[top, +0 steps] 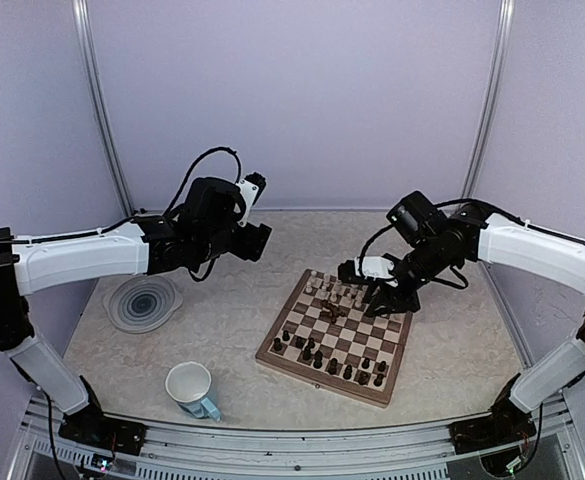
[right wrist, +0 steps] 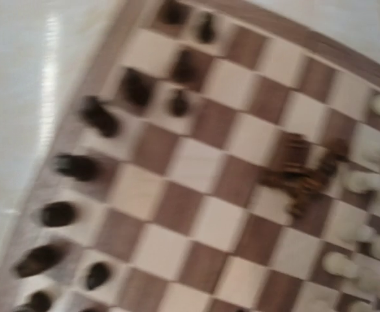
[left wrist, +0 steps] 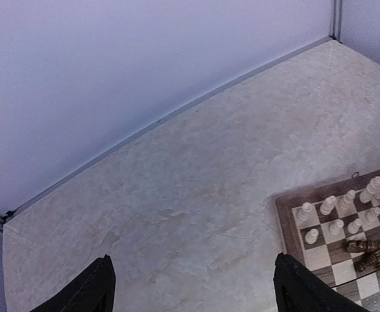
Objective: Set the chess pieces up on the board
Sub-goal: Pick up the chess pile from the chessboard.
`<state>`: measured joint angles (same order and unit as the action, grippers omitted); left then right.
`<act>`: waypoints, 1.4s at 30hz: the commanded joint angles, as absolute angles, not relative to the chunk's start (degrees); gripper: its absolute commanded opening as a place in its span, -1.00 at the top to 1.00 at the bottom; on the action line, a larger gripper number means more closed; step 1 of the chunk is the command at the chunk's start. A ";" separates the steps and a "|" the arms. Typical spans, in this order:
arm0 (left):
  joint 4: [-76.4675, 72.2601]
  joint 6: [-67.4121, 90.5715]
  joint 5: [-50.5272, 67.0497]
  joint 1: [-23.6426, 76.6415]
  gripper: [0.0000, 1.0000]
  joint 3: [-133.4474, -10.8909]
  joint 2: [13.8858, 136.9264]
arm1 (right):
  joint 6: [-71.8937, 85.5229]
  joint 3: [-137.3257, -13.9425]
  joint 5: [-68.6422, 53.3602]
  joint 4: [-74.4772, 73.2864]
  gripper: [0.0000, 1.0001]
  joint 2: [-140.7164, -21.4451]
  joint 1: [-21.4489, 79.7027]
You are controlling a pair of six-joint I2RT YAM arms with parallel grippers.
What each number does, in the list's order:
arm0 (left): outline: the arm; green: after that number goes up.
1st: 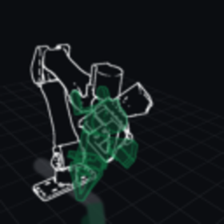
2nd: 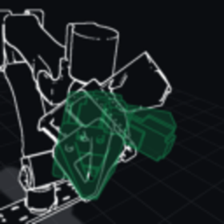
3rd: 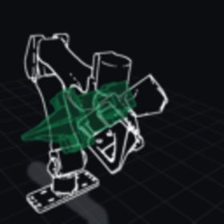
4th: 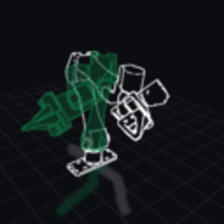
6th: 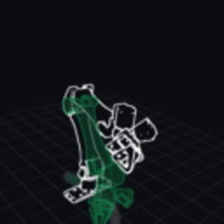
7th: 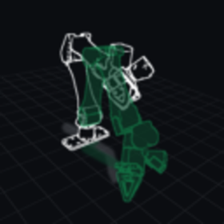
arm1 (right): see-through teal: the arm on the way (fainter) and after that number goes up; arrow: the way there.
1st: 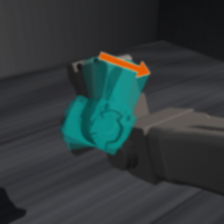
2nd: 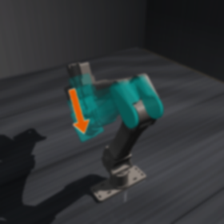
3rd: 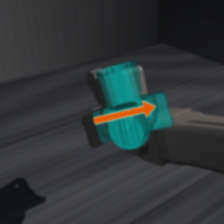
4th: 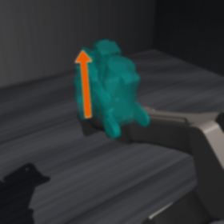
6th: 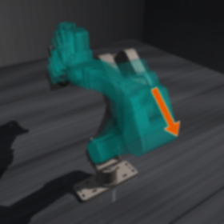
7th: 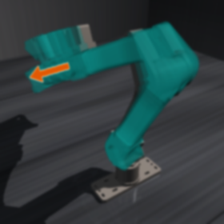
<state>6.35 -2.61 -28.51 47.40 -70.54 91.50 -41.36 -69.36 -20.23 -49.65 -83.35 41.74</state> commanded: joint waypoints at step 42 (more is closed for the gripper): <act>8.47 1.88 -6.67 44.21 -0.64 -71.90 90.70 | -34.18 -74.03 -14.06 -31.93 0.79 -109.62 39.81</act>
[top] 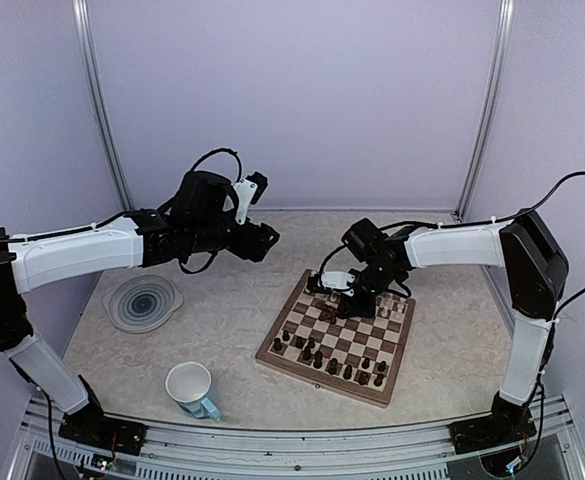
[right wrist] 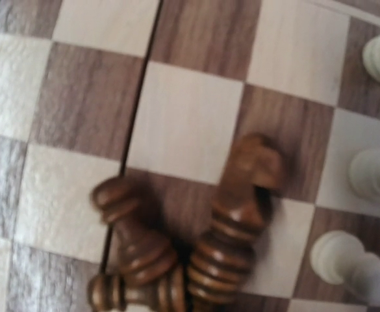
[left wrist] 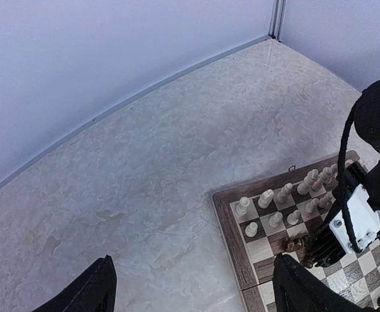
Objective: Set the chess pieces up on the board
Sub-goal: Pick up the chess pile from the chessboard.
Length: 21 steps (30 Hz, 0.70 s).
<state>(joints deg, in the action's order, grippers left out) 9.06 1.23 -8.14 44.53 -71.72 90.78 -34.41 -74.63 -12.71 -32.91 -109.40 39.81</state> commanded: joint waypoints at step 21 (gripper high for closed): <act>-9.83 28.77 21.08 44.74 -0.33 -60.14 94.63 | -32.33 -57.44 -18.82 -14.97 1.00 -93.03 39.73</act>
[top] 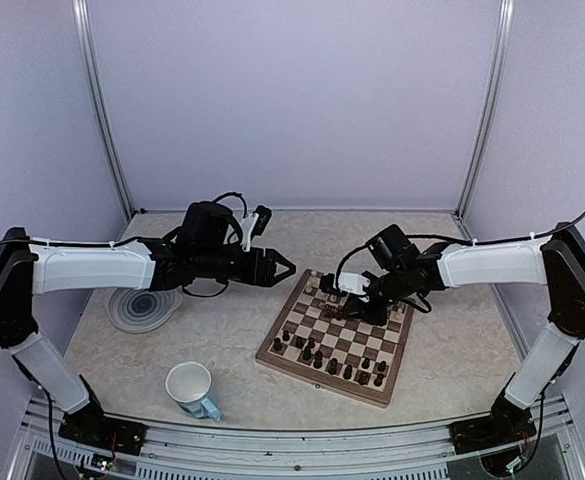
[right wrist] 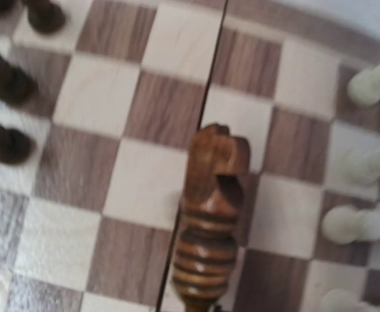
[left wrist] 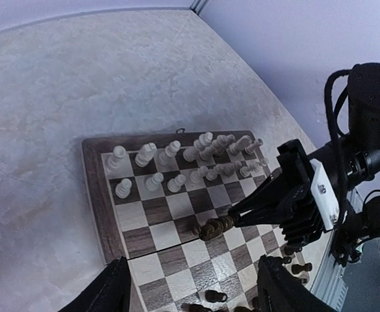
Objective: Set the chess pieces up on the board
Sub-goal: Pick up the chess pile from the chessboard, then pick up the knight from the chess pile.
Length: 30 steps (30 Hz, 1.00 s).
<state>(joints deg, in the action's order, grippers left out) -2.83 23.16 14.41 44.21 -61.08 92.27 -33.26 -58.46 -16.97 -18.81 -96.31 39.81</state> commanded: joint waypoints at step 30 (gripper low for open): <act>-17.42 31.97 29.68 48.25 0.58 -67.15 111.15 | -31.38 -56.78 -21.53 -15.14 1.00 -90.65 39.47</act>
